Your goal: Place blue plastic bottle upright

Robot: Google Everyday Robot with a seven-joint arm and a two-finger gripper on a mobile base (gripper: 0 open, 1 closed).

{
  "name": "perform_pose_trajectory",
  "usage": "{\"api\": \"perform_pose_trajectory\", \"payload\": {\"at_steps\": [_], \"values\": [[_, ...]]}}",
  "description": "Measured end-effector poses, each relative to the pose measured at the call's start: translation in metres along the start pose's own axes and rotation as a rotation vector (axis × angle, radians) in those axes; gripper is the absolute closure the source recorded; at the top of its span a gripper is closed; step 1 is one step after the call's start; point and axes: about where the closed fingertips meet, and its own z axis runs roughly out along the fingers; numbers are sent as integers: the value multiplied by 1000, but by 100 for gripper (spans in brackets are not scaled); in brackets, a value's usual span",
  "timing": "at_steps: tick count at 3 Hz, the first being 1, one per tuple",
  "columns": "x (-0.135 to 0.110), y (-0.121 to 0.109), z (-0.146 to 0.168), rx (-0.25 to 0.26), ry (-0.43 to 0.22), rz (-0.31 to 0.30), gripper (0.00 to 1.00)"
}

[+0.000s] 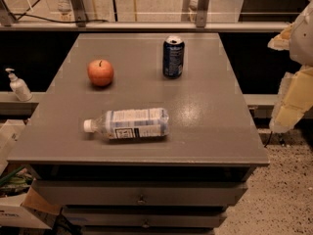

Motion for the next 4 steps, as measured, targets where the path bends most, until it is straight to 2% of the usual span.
{"api": "perform_pose_trajectory", "payload": {"at_steps": [1,2,3,4], "values": [[0,0,0,0,0,0,0],[-24,10,-2,-11,-71,-23,0],[-76,20,-1,-40,-196,-47,0],[-127,31,1,-42,-294,-88,0]]}}
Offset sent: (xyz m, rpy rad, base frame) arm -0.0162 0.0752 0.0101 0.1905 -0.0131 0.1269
